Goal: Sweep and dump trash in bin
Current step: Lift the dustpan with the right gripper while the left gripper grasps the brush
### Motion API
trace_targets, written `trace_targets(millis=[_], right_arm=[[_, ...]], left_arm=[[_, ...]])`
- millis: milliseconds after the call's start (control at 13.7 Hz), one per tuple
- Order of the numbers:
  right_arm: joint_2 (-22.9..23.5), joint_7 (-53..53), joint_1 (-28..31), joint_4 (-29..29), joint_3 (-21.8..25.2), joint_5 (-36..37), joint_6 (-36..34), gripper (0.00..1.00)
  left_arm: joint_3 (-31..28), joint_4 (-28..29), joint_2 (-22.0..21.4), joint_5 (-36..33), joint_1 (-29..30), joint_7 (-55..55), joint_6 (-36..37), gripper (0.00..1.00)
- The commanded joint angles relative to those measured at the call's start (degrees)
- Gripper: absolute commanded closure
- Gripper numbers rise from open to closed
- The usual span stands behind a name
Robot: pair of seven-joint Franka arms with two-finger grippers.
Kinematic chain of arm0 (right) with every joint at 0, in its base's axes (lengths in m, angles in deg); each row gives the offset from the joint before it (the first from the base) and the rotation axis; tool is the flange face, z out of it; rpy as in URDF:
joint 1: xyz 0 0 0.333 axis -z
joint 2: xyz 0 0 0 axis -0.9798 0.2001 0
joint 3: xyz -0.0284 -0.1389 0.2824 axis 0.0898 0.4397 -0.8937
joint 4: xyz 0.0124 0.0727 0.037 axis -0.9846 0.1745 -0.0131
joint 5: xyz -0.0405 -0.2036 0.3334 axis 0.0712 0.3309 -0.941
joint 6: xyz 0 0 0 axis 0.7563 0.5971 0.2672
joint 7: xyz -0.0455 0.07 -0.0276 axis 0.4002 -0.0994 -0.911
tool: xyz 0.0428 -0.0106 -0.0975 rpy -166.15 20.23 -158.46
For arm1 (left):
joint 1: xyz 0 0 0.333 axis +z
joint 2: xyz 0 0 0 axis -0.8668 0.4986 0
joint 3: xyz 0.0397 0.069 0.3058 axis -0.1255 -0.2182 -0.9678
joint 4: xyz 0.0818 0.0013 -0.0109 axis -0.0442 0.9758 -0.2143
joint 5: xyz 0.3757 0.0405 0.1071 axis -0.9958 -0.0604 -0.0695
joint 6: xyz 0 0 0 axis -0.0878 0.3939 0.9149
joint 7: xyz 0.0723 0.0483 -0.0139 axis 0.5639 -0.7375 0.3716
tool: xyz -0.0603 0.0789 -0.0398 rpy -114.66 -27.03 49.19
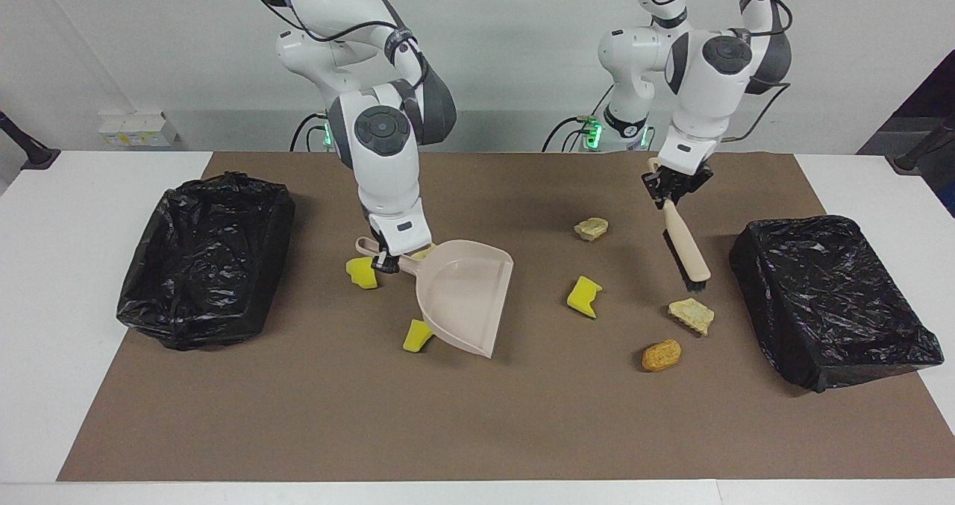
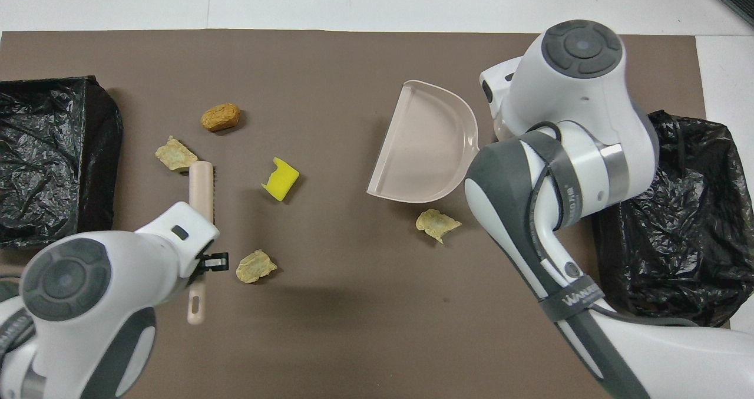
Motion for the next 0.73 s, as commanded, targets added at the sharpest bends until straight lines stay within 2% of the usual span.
trace_targets(millis=[0,146,365,511,658], right_arm=[[-1.3,-1.6,-1.7,1.5,-0.8,0.8,-1.0,1.0],[-1.3,-0.9,-3.6,1.0,-0.9,0.3,-2.3,1.0],[-0.6,-0.8,-3.9,1.0,-0.9,0.2,-2.3,1.0],[0.7,-0.5,-4.9,1.1,-0.9,0.4,-1.3,1.0],[1.3,-0.4,-4.9,1.3,-0.9,0.6,0.7,1.0]], left_arm=[[0.8,-6.2,6.7,-1.2,6.7,-15.0,-1.5,1.0],[0.8,-9.6,13.4,-1.2,7.9,-24.7,-3.8,1.0],[0.8,-10.7,20.5,-1.3,7.2,-25.5,-12.4,1.0],[1.0,-15.9,25.7,-1.3,5.8,-25.8,-11.9,1.0],[1.1,-17.8,27.3,-1.3,3.2,-25.9,-10.9,1.0]])
